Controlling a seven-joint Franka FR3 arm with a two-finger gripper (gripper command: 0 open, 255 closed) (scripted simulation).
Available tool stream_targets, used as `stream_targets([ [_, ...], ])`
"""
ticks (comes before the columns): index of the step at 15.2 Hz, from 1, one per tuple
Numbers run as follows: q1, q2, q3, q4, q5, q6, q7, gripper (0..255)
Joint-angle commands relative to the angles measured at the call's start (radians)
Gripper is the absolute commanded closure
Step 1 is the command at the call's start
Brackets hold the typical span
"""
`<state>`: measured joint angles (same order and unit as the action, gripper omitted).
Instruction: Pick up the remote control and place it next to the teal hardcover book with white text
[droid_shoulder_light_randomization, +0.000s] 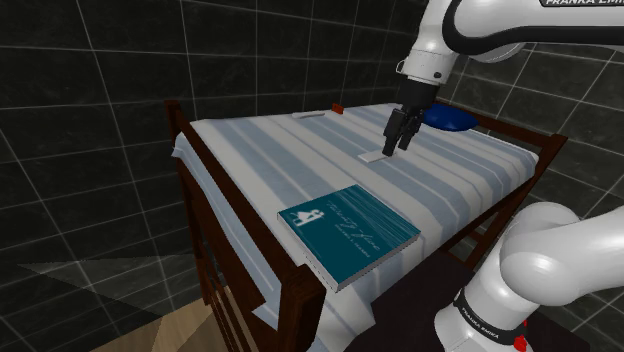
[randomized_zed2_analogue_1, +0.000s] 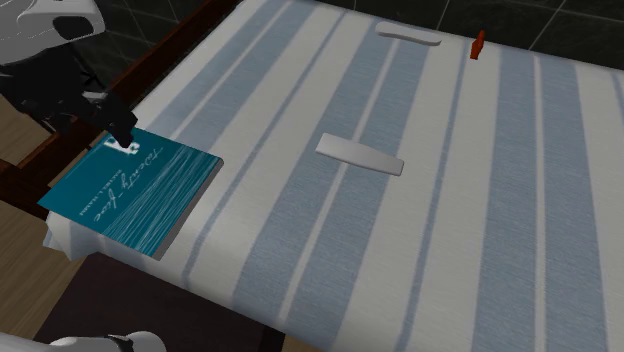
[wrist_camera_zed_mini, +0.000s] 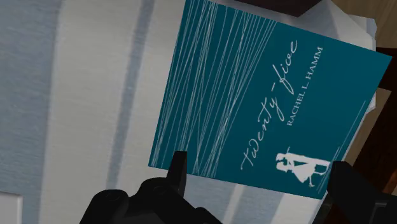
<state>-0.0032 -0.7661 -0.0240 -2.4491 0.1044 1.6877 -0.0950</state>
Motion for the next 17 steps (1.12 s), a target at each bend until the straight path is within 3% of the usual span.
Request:
stream_targets([
  [1, 0.000, 0.000, 0.000, 0.000, 0.000, 0.000, 0.000, 0],
  [9, -0.007, 0.024, -0.212, -0.064, -0.166, 0.071, -0.406, 0],
  [17, 0.020, 0.195, -0.434, -0.005, -0.286, 0.193, -0.812, 0],
])
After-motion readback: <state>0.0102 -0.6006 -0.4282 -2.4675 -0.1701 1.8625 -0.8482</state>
